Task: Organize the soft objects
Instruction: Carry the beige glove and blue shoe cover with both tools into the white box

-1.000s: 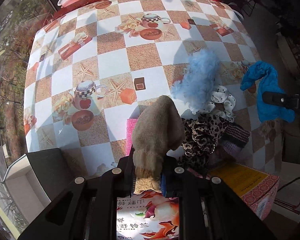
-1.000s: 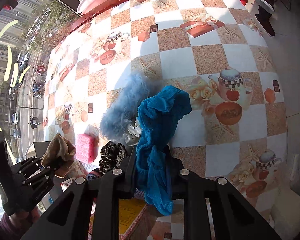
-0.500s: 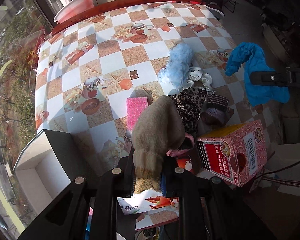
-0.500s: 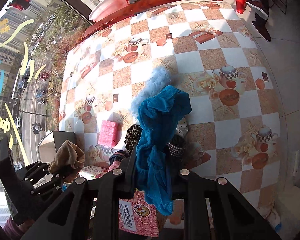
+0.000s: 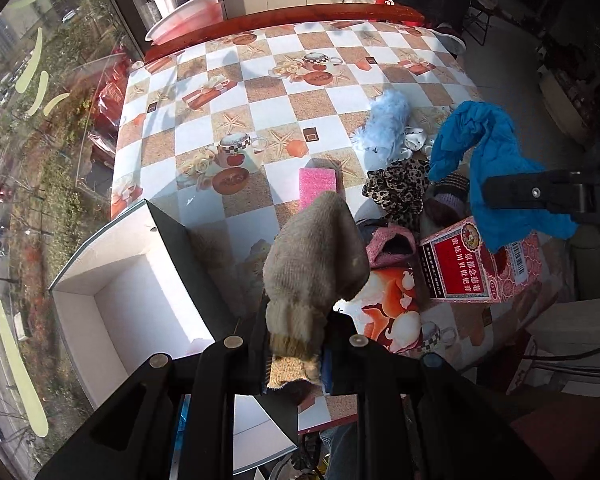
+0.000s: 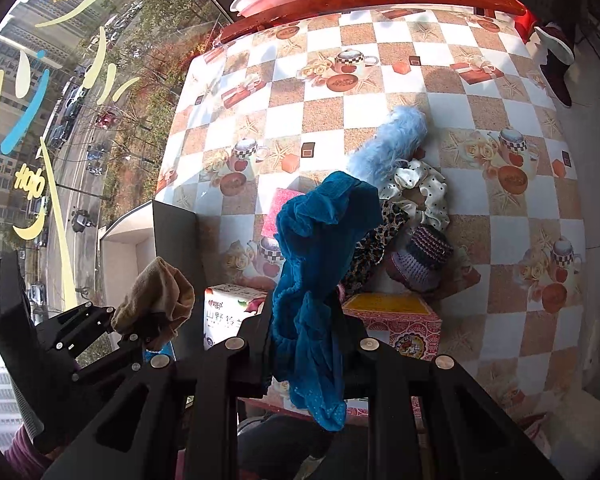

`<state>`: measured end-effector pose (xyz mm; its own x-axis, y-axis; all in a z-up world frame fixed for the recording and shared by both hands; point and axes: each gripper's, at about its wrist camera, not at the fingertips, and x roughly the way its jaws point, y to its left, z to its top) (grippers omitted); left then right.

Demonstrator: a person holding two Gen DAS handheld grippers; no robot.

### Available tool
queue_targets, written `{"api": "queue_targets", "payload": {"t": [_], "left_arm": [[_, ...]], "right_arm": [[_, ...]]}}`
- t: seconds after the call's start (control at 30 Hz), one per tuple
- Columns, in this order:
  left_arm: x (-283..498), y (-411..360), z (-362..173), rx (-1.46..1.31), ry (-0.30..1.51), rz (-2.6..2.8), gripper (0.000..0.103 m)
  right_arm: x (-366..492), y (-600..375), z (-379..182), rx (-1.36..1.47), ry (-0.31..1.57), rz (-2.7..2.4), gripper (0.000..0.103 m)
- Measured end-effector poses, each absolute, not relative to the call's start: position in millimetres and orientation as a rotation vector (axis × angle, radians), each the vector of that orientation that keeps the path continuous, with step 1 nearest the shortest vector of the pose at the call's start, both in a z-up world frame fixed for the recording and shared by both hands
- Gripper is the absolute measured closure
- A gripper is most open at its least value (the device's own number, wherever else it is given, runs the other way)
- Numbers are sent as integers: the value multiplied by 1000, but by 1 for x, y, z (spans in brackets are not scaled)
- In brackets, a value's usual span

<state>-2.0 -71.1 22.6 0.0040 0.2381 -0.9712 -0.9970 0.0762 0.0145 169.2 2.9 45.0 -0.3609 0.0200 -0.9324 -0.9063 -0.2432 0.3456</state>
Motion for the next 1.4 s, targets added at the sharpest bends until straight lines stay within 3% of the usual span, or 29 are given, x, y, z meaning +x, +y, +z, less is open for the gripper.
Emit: {"api": "queue_targets", "payload": {"t": [0.6, 1.4], "left_arm": [[-59, -122, 12, -1074, 1033, 1376, 83], [-130, -168, 9, -1221, 913, 1551, 83]], "right_arm": [[85, -60, 19, -1454, 1238, 1791, 80], [3, -86, 25, -1640, 1067, 1943, 80]]}}
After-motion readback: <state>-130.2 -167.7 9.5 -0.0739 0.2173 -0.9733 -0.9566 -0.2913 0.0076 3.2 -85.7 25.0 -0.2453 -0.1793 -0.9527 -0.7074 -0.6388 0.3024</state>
